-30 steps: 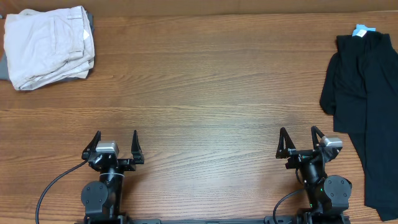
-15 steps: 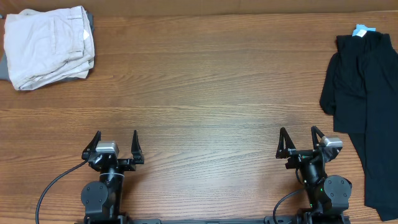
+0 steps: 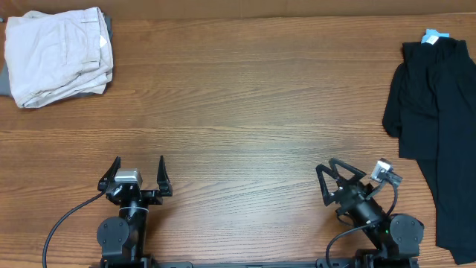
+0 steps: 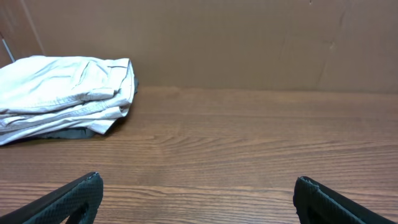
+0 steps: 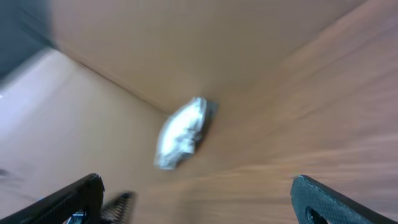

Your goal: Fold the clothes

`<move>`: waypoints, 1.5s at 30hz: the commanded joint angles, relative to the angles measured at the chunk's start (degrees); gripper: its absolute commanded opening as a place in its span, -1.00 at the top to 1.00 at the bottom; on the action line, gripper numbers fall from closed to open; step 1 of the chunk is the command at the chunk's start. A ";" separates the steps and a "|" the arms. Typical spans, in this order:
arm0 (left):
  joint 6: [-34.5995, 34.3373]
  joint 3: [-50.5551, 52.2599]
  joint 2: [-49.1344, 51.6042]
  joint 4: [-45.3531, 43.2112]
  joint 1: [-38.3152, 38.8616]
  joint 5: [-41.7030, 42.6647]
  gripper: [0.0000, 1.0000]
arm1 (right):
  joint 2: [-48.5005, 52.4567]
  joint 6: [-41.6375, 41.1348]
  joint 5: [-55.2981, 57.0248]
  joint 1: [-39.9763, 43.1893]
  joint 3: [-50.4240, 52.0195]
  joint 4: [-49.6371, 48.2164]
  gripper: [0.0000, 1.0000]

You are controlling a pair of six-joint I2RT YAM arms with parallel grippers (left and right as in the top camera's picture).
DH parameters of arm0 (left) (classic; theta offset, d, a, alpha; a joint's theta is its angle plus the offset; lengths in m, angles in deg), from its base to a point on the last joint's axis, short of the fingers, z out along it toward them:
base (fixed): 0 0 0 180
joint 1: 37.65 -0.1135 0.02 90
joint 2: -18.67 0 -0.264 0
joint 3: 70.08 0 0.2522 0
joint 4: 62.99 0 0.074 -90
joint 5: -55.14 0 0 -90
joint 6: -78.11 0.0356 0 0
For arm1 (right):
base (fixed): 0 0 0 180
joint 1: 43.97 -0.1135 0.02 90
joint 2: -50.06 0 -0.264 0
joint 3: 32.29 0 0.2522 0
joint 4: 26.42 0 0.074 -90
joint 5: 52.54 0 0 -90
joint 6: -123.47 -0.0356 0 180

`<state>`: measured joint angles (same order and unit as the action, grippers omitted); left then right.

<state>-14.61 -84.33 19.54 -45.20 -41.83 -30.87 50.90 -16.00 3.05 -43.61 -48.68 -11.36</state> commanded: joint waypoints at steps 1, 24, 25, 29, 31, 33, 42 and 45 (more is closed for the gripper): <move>1.05 0.22 -0.24 0.13 -0.39 -0.57 -1.00 | -0.61 -11.67 -3.80 0.09 -0.22 -7.21 -1.00; 1.07 0.22 -0.24 0.13 -0.39 -0.57 -1.00 | 47.15 26.75 18.25 0.15 -47.71 12.00 -1.00; 1.05 0.22 -0.24 0.13 -0.39 -0.57 -1.00 | 49.96 28.11 21.22 0.15 -50.60 14.95 -1.00; 1.05 0.22 -0.24 0.13 -0.39 -0.57 -1.00 | 60.35 32.83 34.51 0.17 -60.65 24.50 -1.00; 1.05 0.22 -0.24 0.13 -0.39 -0.57 -1.00 | 64.85 33.53 42.38 0.66 -64.57 27.76 -1.00; 1.05 0.22 -0.24 0.13 -0.39 -0.57 -1.00 | 70.60 33.73 50.18 2.25 -68.59 31.01 -1.00; 1.05 0.22 -0.24 0.13 -0.39 -0.57 -1.00 | 84.83 36.04 52.83 8.20 -72.98 33.92 -1.00; 1.05 0.22 -0.24 0.15 -0.39 -0.57 -1.00 | 88.85 36.72 52.78 10.27 -72.98 33.75 -1.00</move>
<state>-14.61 -84.33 19.58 -45.15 -41.83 -30.91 137.37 19.49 53.47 -35.20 -120.02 22.61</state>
